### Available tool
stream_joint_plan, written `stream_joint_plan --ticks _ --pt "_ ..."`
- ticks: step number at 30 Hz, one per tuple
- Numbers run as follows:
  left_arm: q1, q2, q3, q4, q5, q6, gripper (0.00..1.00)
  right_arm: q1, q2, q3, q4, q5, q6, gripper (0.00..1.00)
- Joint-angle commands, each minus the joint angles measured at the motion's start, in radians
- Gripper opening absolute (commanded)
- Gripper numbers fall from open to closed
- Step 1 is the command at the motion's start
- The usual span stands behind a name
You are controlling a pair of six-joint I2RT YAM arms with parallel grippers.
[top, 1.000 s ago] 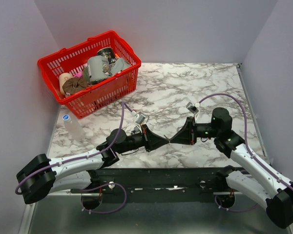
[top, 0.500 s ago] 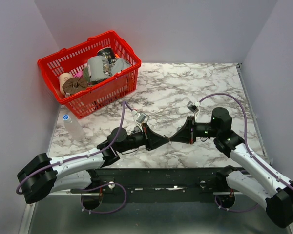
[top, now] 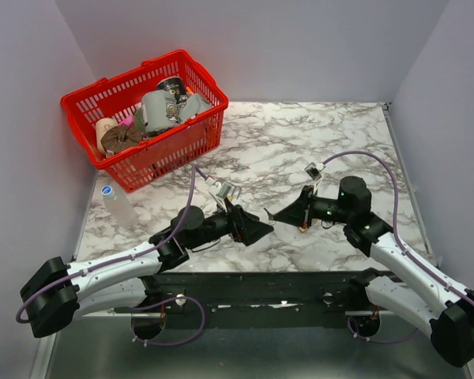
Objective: Unlock with the key
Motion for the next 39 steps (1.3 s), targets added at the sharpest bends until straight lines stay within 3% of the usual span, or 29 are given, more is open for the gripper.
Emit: stream_joint_plan --ticks 1,6,11,16,20,27,39 --pt "0.000 -0.024 0.065 -0.220 -0.183 0.055 0.96 -0.036 0.024 -0.001 -0.024 0.173 -0.044 0.01" --pt "-0.023 0.117 0.172 -0.324 -0.268 0.028 0.93 -0.238 0.044 0.015 -0.036 0.166 -0.113 0.01" --pt "-0.030 0.396 0.363 -0.445 -0.308 0.057 0.79 -0.505 0.011 0.047 -0.034 0.103 -0.076 0.01" --pt "-0.053 0.624 0.569 -0.603 -0.355 0.158 0.64 -0.527 -0.086 0.039 -0.041 0.147 -0.072 0.01" --pt "-0.059 0.740 0.681 -0.640 -0.381 0.212 0.57 -0.531 -0.114 0.013 -0.044 0.149 -0.062 0.01" --pt "-0.058 0.941 0.885 -0.752 -0.406 0.284 0.56 -0.533 -0.158 -0.019 -0.038 0.146 -0.021 0.01" --pt "-0.049 1.094 1.005 -0.776 -0.432 0.327 0.56 -0.533 -0.183 -0.060 0.005 0.134 0.028 0.01"
